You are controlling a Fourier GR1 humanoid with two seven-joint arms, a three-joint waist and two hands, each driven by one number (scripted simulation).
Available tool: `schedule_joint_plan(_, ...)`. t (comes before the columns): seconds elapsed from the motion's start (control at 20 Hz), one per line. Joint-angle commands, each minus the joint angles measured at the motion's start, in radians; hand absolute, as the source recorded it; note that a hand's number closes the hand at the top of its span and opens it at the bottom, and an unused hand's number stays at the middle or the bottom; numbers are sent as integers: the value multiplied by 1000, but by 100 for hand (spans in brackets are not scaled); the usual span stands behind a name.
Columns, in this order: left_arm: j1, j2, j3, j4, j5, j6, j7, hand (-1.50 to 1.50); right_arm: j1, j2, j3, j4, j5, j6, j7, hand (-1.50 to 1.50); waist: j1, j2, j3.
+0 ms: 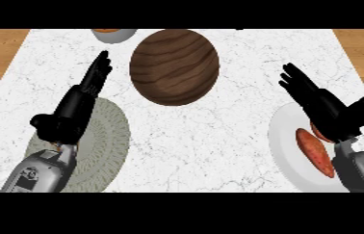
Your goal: Pick the sweet potato from the plate and place it in the bowl
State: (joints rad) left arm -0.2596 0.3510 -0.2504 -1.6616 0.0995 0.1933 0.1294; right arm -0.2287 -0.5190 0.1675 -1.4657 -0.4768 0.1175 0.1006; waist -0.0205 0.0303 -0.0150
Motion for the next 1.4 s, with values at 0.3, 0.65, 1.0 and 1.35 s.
schedule_joint_plan(0.3, 45, 22, 183, 66, 59, 64, -40, 0, -128, -122, 65, -341, 110, 366, -173, -150, 19, -97, 6)
schedule_joint_plan(0.65, 83, 64, 341, 98, 164, 3, -137, 0, 395, -162, -97, -448, 211, 483, -684, -150, -33, -39, 17)
schedule_joint_plan(1.0, 110, 75, 352, 91, 164, -31, -154, 0, 494, -326, -345, -470, 399, 454, -839, -150, -11, -37, 15)
schedule_joint_plan(1.35, 78, 81, 367, 117, 180, -58, -151, 0, 500, -603, -525, -356, 493, 519, -841, -150, 8, -34, 15)
